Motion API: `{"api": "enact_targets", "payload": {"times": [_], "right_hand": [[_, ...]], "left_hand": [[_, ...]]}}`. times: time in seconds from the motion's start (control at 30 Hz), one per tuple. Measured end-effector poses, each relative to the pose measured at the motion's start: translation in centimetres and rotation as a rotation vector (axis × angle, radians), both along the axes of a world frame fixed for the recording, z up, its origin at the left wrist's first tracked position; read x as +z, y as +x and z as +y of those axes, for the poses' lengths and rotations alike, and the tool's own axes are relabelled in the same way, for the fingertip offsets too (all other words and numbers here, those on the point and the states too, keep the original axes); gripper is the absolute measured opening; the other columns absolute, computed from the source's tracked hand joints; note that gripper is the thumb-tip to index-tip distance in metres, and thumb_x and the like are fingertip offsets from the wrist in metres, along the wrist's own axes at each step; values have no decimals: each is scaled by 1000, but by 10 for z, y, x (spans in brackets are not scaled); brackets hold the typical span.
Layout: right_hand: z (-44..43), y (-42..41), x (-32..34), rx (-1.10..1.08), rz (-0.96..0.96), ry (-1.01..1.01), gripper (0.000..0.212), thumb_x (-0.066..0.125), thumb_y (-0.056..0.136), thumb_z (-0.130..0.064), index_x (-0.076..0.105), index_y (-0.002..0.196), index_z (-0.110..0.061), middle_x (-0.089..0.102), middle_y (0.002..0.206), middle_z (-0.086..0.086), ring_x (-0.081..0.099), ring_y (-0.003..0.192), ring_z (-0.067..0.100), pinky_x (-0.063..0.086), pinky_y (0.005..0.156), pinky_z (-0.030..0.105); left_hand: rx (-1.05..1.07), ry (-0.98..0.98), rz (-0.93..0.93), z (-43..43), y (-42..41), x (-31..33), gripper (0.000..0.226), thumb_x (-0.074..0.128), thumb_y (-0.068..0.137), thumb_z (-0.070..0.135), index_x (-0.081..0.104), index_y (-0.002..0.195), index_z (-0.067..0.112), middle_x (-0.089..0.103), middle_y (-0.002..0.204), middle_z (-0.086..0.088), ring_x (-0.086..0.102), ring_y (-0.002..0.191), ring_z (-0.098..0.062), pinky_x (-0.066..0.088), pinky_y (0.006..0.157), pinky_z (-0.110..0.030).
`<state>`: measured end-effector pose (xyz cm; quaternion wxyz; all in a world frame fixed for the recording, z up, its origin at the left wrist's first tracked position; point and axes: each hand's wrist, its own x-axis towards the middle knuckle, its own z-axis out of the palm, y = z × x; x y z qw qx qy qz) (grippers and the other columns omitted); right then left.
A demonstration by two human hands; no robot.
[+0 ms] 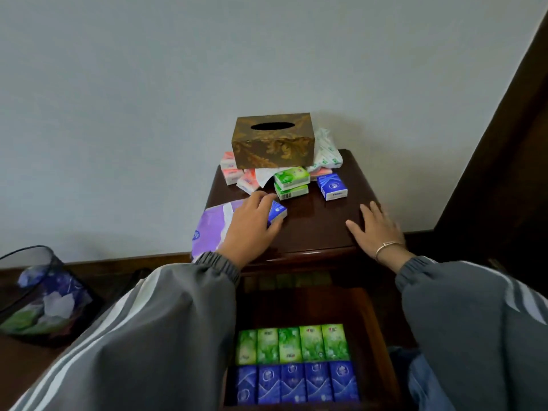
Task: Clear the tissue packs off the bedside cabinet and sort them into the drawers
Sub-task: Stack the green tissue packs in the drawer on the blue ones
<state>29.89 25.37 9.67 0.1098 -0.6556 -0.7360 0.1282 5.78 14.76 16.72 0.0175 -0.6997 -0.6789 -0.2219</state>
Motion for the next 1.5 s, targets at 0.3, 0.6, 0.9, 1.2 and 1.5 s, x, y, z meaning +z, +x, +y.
{"api": "enact_targets", "payload": {"times": [0.3, 0.6, 0.9, 1.2, 1.5], "right_hand": [[-6, -3, -22, -76, 14, 280, 53, 45, 84, -37, 50, 135, -21, 45, 146, 5, 39, 136, 23, 40, 103, 42], [-8, -4, -26, -101, 24, 355, 62, 29, 76, -39, 57, 128, -19, 54, 138, 7, 49, 128, 26, 44, 99, 44], [-8, -4, -26, -103, 32, 386, 56, 38, 76, -35, 59, 125, -18, 57, 134, 8, 52, 125, 27, 47, 95, 44], [-9, -3, -27, -96, 23, 392, 54, 40, 77, -35, 59, 126, -20, 56, 135, 7, 51, 125, 26, 47, 95, 43], [-12, 2, -17, -28, 101, 315, 42, 43, 93, -42, 58, 126, -20, 50, 140, 5, 40, 132, 24, 32, 106, 43]], "left_hand": [[116, -152, 141, 112, 7, -13, 63, 46, 94, 46, 29, 148, 17, 31, 150, -13, 35, 133, -35, 34, 106, -47], [41, -122, 313, 139, -7, -23, 45, 52, 92, 45, 43, 121, 11, 51, 129, -12, 45, 121, -33, 33, 97, -47], [25, -390, 291, 162, 0, -8, 73, 69, 77, 48, 38, 133, 11, 46, 133, -12, 42, 125, -32, 28, 103, -50], [11, -325, 376, 152, 19, -5, 67, 73, 72, 30, 34, 123, 9, 58, 118, -13, 56, 106, -35, 34, 91, -44], [2, 103, -452, 48, 51, 19, 54, 75, 71, 37, 41, 110, 22, 59, 98, 4, 58, 84, -11, 45, 66, -22]]}}
